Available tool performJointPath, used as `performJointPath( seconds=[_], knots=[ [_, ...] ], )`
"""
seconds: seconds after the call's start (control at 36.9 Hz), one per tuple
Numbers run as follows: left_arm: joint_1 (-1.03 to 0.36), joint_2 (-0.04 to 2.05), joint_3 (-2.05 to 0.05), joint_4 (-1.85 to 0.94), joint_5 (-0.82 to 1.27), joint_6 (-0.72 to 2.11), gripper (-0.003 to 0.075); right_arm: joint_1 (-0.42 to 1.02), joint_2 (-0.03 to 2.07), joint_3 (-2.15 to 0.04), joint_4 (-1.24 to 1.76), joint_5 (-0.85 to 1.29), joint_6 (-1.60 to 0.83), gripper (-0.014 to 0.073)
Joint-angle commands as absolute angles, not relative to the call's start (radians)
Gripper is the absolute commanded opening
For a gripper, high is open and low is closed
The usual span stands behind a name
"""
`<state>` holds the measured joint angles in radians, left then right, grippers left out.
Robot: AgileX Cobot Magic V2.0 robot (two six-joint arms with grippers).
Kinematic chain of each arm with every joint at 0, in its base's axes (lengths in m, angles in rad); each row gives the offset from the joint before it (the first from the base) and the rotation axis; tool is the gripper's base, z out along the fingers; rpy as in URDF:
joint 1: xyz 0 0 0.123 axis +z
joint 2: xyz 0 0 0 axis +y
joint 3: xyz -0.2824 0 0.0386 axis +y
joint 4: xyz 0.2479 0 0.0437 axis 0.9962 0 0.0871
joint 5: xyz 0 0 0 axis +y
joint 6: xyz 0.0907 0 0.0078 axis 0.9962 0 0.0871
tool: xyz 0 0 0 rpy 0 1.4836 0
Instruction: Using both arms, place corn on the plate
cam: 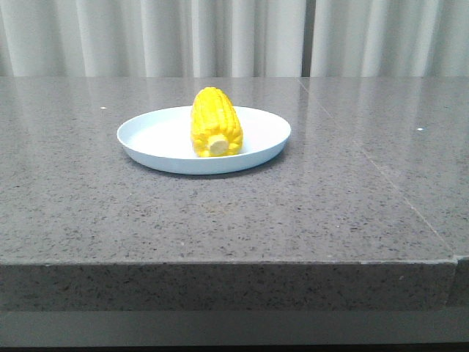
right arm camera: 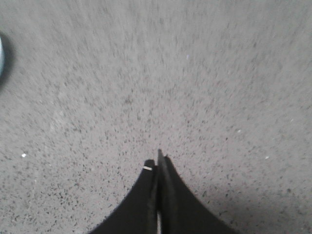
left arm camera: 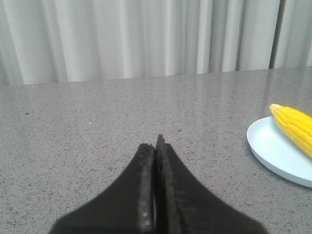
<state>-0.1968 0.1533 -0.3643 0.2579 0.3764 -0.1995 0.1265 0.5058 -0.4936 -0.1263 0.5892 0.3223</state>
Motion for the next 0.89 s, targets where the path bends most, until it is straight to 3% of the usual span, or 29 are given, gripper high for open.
performJointPath(
  seconds=[0.0,0.27,0.87],
  knots=[
    [-0.195,0.165,-0.393,0.267,0.298,-0.21,-0.002,0.119,0.379,-0.466,-0.15,0.469,0.305,-0.0071],
    [-0.195,0.165,-0.393,0.267,0.298,-0.21,-0.002,0.119,0.184,-0.42,-0.15,0.424,0.305,-0.0071],
    [-0.195,0.165,-0.393,0.267,0.298,-0.21,-0.002,0.119,0.177,-0.42,-0.15,0.421,0.305,-0.0071]
  ],
)
